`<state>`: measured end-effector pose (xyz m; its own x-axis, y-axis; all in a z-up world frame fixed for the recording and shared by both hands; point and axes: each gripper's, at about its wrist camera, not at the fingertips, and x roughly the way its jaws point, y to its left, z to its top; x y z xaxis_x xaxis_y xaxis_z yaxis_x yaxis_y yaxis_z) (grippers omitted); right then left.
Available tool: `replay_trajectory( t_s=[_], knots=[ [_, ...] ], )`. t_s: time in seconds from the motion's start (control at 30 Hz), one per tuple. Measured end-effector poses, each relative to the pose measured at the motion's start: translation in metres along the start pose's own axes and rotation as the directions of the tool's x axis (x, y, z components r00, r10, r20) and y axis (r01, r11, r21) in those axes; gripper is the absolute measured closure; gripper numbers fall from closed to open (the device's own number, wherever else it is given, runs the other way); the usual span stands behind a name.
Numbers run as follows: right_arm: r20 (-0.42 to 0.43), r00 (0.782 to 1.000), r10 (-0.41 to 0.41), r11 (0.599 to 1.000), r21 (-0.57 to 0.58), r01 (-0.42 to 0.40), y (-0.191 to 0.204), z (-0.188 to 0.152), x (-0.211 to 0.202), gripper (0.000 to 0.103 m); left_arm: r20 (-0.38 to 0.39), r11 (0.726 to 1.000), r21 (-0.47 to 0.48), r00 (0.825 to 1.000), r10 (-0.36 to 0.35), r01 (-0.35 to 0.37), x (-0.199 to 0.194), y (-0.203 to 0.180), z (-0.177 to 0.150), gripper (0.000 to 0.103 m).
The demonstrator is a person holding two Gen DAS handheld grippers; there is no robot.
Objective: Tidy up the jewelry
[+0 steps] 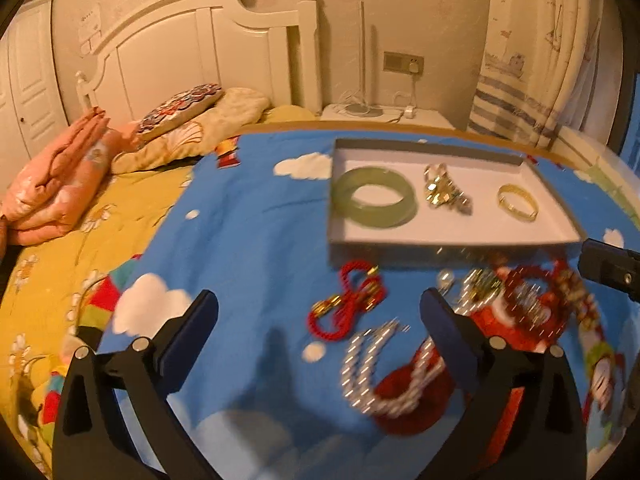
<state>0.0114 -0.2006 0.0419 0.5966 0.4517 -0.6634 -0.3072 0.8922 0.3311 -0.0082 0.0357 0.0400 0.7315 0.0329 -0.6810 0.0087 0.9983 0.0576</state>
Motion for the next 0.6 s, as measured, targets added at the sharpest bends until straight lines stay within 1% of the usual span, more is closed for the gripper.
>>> replay_trajectory(
  t_s=[0.13, 0.23, 0.37, 0.4, 0.5, 0.57, 0.6],
  knots=[
    [-0.032, 0.999, -0.012, 1.000, -0.020, 0.011, 0.013, -0.010, 0.008, 0.021, -0.015, 1.000, -0.008, 1.000, 0.000, 0.000, 0.001, 0.012, -0.010, 0.003],
    [-0.051, 0.998, -0.027, 0.999, -0.028, 0.025, 0.020, -0.015, 0.015, 0.021, -0.029, 1.000, -0.017, 1.000, -0.007, 0.006, 0.003, 0.018, -0.016, 0.003],
    [-0.062, 0.997, -0.053, 0.997, -0.051, 0.050, 0.028, -0.020, 0.020, 0.021, -0.048, 0.998, -0.045, 0.998, -0.034, 0.031, 0.008, 0.026, -0.018, 0.003],
    [-0.063, 0.996, -0.058, 0.997, -0.055, 0.054, 0.029, -0.020, 0.020, 0.021, -0.062, 0.997, -0.057, 0.997, -0.046, 0.042, 0.011, 0.029, -0.019, 0.003],
    [-0.063, 0.995, -0.076, 0.995, -0.074, 0.071, 0.033, -0.023, 0.023, 0.020, -0.111, 0.995, -0.085, 0.992, -0.053, 0.044, 0.021, 0.034, -0.019, 0.003],
    [-0.062, 0.994, -0.088, 0.993, -0.088, 0.082, 0.036, -0.026, 0.025, 0.020, -0.126, 0.990, -0.123, 0.989, -0.080, 0.065, 0.025, 0.041, -0.020, 0.003],
    [-0.063, 0.994, -0.092, 0.992, -0.093, 0.086, 0.036, -0.028, 0.026, 0.020, -0.115, 0.984, -0.145, 0.986, -0.120, 0.103, 0.024, 0.046, -0.021, 0.003]
  ],
)
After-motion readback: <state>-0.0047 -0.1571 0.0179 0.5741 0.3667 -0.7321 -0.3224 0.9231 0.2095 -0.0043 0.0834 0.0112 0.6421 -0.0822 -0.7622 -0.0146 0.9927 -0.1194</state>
